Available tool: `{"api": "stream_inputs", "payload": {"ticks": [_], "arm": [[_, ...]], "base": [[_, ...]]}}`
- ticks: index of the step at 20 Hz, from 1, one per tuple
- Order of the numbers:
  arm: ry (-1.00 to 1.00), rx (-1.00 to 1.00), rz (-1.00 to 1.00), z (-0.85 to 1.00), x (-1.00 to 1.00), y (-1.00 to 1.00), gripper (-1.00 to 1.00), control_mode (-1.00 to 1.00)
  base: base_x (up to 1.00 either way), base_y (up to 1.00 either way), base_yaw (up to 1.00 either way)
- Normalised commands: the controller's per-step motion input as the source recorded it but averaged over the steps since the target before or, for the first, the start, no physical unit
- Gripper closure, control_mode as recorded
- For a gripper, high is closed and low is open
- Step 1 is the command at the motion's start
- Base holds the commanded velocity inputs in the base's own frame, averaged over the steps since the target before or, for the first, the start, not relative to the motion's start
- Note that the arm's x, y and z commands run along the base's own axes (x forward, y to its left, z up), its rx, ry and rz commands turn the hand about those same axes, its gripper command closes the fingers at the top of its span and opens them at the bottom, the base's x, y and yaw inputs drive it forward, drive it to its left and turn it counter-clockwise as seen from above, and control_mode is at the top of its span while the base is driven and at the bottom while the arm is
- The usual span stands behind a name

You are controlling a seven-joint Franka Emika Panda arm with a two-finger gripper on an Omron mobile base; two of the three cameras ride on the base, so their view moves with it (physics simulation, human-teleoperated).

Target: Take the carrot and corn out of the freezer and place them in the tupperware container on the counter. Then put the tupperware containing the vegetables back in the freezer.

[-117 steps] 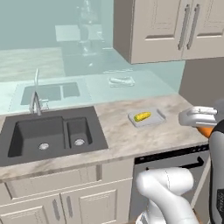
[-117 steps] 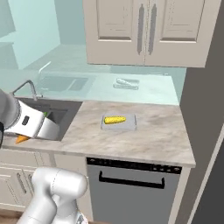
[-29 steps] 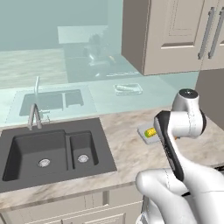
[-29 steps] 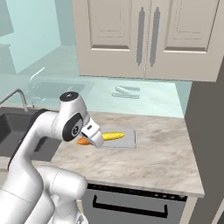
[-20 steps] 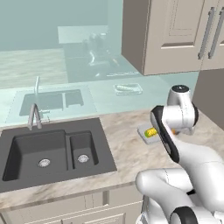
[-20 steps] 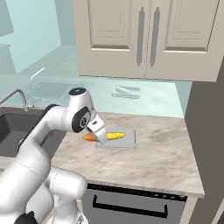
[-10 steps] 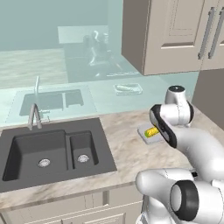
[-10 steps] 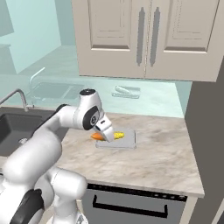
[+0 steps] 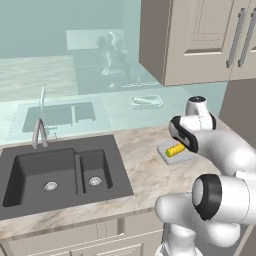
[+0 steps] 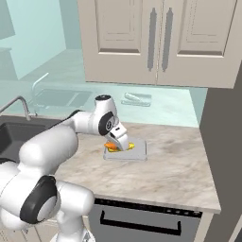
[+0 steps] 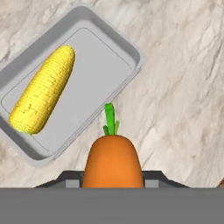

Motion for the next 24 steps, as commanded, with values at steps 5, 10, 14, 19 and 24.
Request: {"api": "stream_inputs", "payload": {"ticks": [5, 10, 14, 19, 24], "arm": [[0.0, 0.0, 0.0, -0.36, 0.31, 0.0, 1.0, -1.0], [0.0, 0.0, 0.0, -0.36, 0.26, -0.01, 1.0, -1.0], [0.0, 0.0, 0.0, -0.23, 0.27, -0.1, 1.0, -1.0], [0.0, 0.0, 0.0, -0.1, 0.11, -0.17, 1.0, -1.0], [0.0, 0.0, 0.0, -0.14, 0.18, -0.15, 1.0, -1.0]], "base": [[0.0, 0.0, 0.0], [0.0, 0.0, 0.0], [0.0, 0.0, 0.0], [0.0, 0.0, 0.0], [0.0, 0.0, 0.0]]}}
